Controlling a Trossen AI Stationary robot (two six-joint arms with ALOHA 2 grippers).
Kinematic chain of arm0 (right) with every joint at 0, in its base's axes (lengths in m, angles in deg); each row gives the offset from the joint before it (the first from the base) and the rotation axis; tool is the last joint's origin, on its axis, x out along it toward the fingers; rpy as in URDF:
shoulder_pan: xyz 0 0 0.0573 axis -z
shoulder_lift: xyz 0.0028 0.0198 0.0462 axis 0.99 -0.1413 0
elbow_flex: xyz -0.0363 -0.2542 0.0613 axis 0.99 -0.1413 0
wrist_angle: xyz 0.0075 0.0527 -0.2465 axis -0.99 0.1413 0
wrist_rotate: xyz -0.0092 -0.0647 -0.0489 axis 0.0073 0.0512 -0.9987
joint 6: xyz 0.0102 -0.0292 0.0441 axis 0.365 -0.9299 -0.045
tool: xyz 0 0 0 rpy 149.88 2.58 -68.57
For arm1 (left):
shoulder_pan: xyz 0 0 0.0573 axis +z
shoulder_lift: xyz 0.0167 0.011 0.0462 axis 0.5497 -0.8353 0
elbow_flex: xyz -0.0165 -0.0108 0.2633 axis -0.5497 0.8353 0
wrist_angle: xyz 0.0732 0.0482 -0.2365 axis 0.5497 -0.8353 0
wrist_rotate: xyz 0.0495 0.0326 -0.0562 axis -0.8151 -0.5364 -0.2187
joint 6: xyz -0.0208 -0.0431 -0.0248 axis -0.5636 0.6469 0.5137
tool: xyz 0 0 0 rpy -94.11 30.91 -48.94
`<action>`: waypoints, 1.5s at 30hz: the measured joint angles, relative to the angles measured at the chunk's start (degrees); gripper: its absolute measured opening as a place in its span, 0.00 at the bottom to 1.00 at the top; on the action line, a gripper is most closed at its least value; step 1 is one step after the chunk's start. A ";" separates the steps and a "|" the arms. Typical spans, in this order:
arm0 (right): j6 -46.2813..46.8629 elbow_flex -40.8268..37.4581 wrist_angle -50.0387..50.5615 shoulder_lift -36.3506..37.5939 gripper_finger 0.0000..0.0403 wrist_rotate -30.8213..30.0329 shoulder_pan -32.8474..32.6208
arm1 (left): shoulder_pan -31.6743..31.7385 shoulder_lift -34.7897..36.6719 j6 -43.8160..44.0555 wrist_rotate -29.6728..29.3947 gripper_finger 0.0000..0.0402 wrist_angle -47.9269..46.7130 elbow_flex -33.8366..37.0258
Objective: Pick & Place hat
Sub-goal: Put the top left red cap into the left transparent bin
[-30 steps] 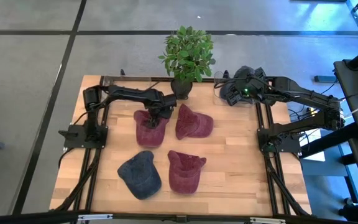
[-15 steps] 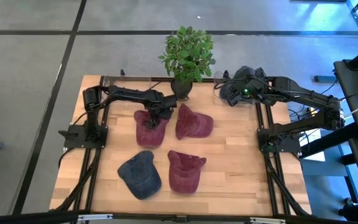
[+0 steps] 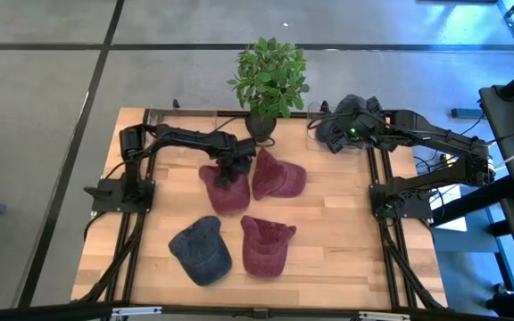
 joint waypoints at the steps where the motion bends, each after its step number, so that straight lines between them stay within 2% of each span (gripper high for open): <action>1: 0.14 0.00 0.40 0.00 0.48 0.02 0.00 | 0.18 0.37 0.80 0.52 0.03 -0.58 -0.25; 10: -0.46 0.00 1.12 0.01 0.48 0.04 -0.02 | 2.36 4.34 12.64 11.41 0.01 -12.96 -6.41; 15: -3.10 0.00 1.16 0.00 0.48 0.04 -0.02 | 2.87 7.55 17.38 14.58 0.01 -18.16 -10.39; 21: -5.90 0.00 1.21 0.02 0.48 0.57 -0.02 | 3.80 11.90 22.25 15.02 0.01 -28.50 -16.10; 28: -9.26 0.00 1.23 0.02 0.48 0.59 -0.02 | 6.39 18.29 29.90 21.00 0.01 -39.60 -24.63; 30: -10.18 0.00 1.23 0.02 0.48 0.57 -0.02 | 7.79 20.01 31.67 20.25 0.01 -42.90 -27.07; 33: -10.59 0.00 1.21 0.02 0.48 0.59 -0.02 | 10.38 22.62 34.47 16.11 0.01 -46.56 -30.51; 37: -10.63 0.00 1.22 0.02 0.48 0.61 -0.02 | 14.98 26.37 36.49 10.72 0.01 -46.22 -33.21; 40: -10.61 0.00 1.21 0.02 0.48 0.62 -0.02 | 18.44 28.60 37.74 4.34 0.01 -46.25 -34.81; 45: -10.44 0.00 1.20 0.02 0.48 0.63 -0.02 | 25.06 30.85 35.29 -3.32 0.01 -46.29 -35.61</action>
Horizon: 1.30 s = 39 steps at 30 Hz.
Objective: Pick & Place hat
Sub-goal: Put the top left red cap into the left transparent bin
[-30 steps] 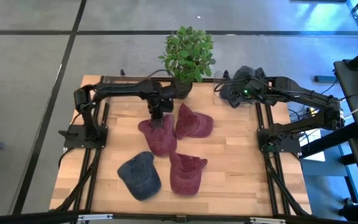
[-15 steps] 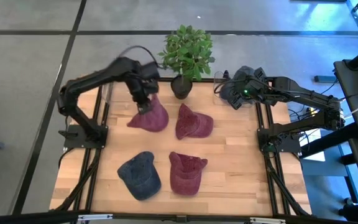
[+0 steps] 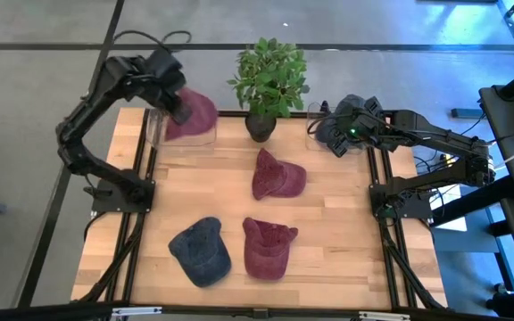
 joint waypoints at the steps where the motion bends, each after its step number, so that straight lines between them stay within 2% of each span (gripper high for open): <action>1: 0.00 0.00 -0.01 0.00 0.48 0.00 0.00 | 1.31 0.10 -0.43 -0.99 0.01 0.01 0.00; 7: 0.43 0.00 -0.97 0.00 0.48 0.02 0.00 | 8.47 -1.30 -4.09 -1.40 0.01 0.02 0.00; 15: 2.03 0.00 -0.96 0.00 0.48 0.02 0.00 | 13.66 -5.41 -7.39 0.64 0.01 0.06 0.01; 21: 3.12 0.00 -0.93 0.00 0.48 0.02 0.00 | 15.05 -8.16 -4.49 3.74 0.01 0.10 0.02; 25: 3.10 0.00 -0.92 0.00 0.48 0.02 0.00 | 15.03 -9.18 -1.61 2.44 0.00 0.09 0.05; 33: 3.04 0.00 -0.84 0.00 0.48 0.01 0.01 | 14.74 -7.93 1.18 2.37 0.00 -0.05 7.84; 35: 3.02 0.00 -0.84 0.00 0.48 0.00 0.00 | 14.74 -7.62 1.25 1.50 0.00 0.07 9.88; 39: 2.91 0.00 -0.84 0.00 0.48 0.00 0.00 | 14.77 -7.39 1.68 -3.82 0.00 0.09 12.48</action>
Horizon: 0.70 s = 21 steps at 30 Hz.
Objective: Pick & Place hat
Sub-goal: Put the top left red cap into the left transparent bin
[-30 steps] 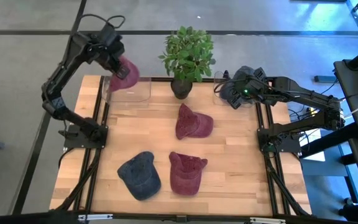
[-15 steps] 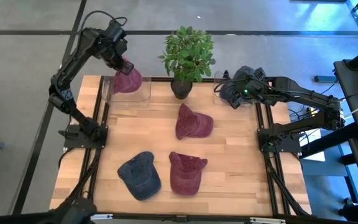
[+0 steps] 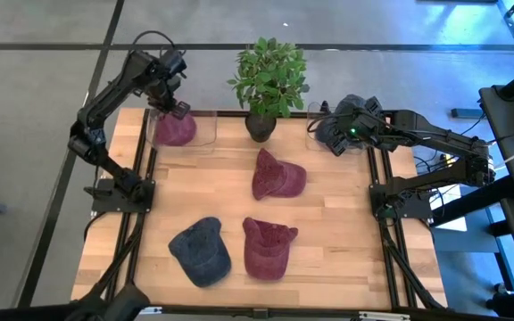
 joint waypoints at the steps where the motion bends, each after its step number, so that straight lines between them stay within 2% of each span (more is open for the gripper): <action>1: -0.02 0.00 0.00 0.00 0.48 0.00 0.00 | 0.07 0.00 0.00 -0.60 0.00 0.01 0.33; 6: 0.02 0.00 -0.02 0.00 0.48 -0.02 0.00 | 1.18 0.04 -0.04 -3.07 0.00 -0.03 2.99; 15: 0.22 0.00 -0.04 0.00 0.48 -0.02 0.00 | 0.39 -0.28 1.30 -7.19 0.01 -0.01 3.25; 21: 0.20 0.00 -0.04 -0.02 0.48 -0.02 0.00 | 0.09 -0.28 1.68 -7.48 0.04 -0.01 3.25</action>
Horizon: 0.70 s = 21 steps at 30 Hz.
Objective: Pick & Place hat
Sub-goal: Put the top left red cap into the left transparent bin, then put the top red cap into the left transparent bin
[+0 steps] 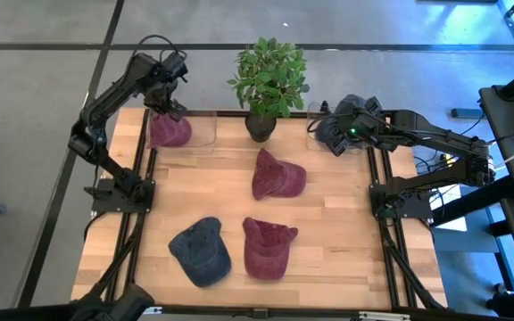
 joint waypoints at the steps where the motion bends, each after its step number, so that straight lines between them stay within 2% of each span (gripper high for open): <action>1: 0.00 0.00 0.01 0.01 0.48 0.00 0.00 | 0.01 0.00 -0.16 0.03 0.05 -0.01 0.00; 10: -0.22 0.00 0.02 0.01 0.48 0.00 0.00 | -0.04 0.00 0.09 -0.01 0.13 0.00 0.00; 21: -1.60 0.00 0.02 0.00 0.48 0.00 0.00 | -0.04 0.00 -0.21 -0.06 0.36 0.00 0.00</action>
